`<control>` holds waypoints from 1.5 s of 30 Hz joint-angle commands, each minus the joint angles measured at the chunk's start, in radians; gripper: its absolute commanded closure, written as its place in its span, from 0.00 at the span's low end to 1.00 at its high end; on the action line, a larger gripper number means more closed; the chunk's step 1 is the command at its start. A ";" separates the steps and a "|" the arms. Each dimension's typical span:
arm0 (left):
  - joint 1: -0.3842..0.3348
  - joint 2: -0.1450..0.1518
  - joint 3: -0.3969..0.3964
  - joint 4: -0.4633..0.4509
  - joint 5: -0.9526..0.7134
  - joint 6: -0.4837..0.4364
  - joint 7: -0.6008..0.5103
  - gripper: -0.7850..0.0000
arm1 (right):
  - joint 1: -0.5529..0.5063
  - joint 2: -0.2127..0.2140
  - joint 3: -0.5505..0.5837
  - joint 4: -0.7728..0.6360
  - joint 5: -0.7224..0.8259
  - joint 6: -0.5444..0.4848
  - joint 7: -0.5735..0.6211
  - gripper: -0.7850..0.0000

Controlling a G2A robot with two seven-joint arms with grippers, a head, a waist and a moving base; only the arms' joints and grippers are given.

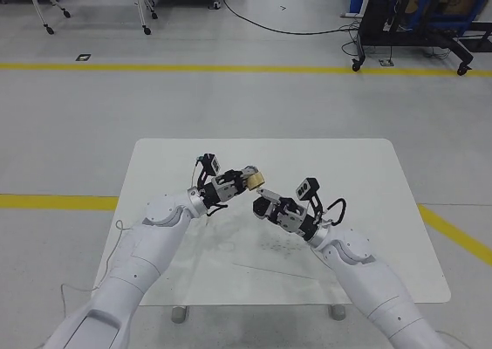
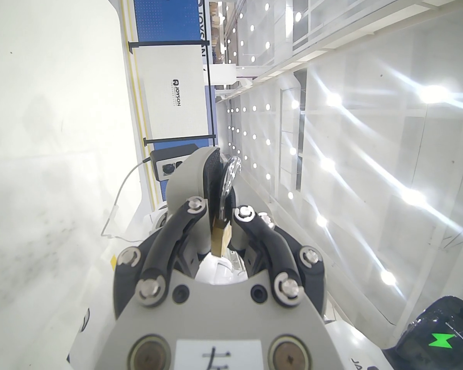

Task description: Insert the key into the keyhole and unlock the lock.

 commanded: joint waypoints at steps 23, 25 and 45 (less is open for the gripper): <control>-0.016 -0.011 0.010 0.020 0.035 -0.007 -0.042 1.00 | 0.038 -0.018 0.012 0.070 0.168 0.105 0.119 1.00; -0.018 -0.011 0.013 0.017 0.044 -0.018 -0.054 1.00 | 0.048 -0.021 0.010 0.089 0.211 0.147 0.159 1.00; 0.010 -0.002 0.005 -0.050 0.238 -0.225 0.034 1.00 | 0.171 -0.051 -0.012 0.325 0.437 0.401 0.478 1.00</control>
